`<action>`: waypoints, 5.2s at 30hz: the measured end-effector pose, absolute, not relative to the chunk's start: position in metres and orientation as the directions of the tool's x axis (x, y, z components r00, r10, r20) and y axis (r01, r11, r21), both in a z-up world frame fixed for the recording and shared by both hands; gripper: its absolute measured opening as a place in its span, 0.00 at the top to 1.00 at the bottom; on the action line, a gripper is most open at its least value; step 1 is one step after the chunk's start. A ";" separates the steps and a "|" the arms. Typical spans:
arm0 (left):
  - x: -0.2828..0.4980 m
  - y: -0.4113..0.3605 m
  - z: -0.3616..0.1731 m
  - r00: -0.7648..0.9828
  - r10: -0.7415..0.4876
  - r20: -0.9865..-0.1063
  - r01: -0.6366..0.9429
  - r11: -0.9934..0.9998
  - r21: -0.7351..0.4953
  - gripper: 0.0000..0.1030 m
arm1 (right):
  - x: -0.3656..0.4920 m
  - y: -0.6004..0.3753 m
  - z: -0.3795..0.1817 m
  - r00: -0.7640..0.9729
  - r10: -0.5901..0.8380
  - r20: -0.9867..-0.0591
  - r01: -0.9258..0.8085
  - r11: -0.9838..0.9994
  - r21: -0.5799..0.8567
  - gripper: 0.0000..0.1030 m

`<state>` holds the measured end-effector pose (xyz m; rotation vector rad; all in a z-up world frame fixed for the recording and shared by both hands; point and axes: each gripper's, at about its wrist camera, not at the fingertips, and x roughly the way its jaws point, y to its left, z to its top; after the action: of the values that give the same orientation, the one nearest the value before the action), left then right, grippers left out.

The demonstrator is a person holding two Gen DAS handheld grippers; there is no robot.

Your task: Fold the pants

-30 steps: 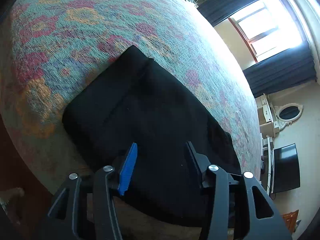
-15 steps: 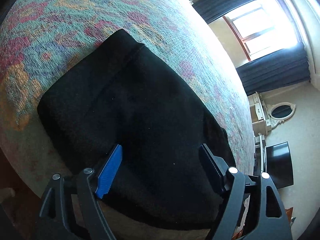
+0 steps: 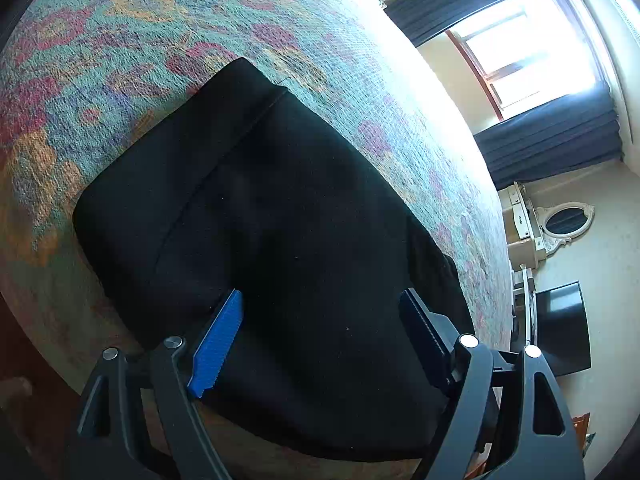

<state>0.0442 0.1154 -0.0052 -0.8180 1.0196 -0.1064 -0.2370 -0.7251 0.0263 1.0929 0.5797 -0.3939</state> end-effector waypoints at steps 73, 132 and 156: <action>-0.005 0.135 -0.002 0.498 -0.465 -0.732 -0.351 0.664 -0.660 0.42 | -0.199 -0.487 0.004 0.492 0.720 -0.490 0.307 0.383 0.871 0.70; 0.035 0.116 0.001 0.403 -0.547 -0.734 -0.065 0.782 -0.619 0.10 | -0.181 -0.647 0.184 0.773 0.432 -0.466 0.151 0.588 0.795 0.82; 0.040 0.085 0.007 0.400 -0.472 -0.786 -0.038 0.848 -0.528 0.10 | -0.103 -0.343 0.066 0.468 0.160 -0.869 0.046 0.978 0.205 0.82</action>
<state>0.0402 0.0850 0.0074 -0.5149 1.1381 -0.2896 -0.1031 -0.3426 0.0662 0.2112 1.0838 0.0704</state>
